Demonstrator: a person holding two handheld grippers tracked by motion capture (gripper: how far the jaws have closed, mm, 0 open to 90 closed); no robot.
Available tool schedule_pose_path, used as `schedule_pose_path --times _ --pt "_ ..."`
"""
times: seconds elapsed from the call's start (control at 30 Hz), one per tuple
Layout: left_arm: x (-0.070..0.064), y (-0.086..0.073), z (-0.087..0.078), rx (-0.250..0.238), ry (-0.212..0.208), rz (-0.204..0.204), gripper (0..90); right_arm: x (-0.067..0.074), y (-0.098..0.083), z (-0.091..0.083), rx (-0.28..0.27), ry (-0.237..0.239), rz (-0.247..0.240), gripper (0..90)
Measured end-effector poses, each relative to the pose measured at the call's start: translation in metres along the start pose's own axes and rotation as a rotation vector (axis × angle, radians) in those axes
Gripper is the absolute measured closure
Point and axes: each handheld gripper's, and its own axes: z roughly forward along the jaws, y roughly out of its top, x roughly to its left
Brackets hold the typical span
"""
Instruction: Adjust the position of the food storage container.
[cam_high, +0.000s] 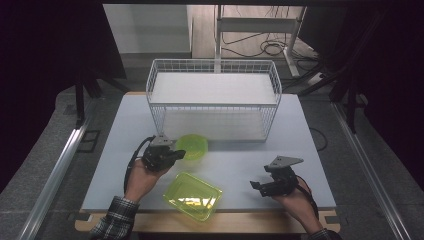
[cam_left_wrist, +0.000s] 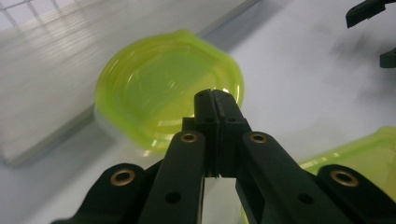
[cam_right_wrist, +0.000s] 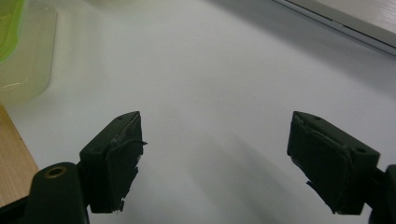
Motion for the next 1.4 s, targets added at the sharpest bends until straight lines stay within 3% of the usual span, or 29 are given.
schedule_pose_path --times 0.23,0.33,0.6,0.83,0.93,0.97,1.1,1.3,1.4 --pt "0.001 0.021 0.026 0.009 -0.050 -0.004 90.0 0.000 -0.001 0.000 0.004 -0.002 0.003 18.0" --pt "0.000 0.031 0.041 0.022 -0.047 0.017 90.0 -0.001 -0.001 0.001 0.010 0.000 0.001 17.8" --pt "-0.003 0.048 0.063 0.069 -0.048 0.051 90.0 0.000 -0.001 0.003 0.022 -0.002 -0.007 17.6" --pt "-0.006 0.054 0.078 0.097 -0.063 0.059 90.0 0.000 -0.002 0.004 0.028 -0.002 -0.012 17.4" --pt "-0.011 0.055 0.087 0.116 -0.045 0.063 90.0 0.000 -0.002 0.004 0.031 -0.001 -0.012 17.3" --pt "-0.010 0.054 0.088 0.125 -0.037 0.085 90.0 0.001 -0.002 0.004 0.032 -0.002 -0.013 17.3" --pt "-0.008 0.054 0.087 0.126 -0.019 0.078 90.0 0.001 -0.002 0.005 0.037 -0.001 -0.015 17.3" --pt "0.004 0.048 0.080 0.109 -0.009 0.023 90.0 0.001 -0.003 0.006 0.048 -0.001 -0.026 17.3" --pt "0.010 0.044 0.075 0.107 -0.004 0.014 90.0 0.002 -0.003 0.007 0.050 -0.001 -0.028 17.3"
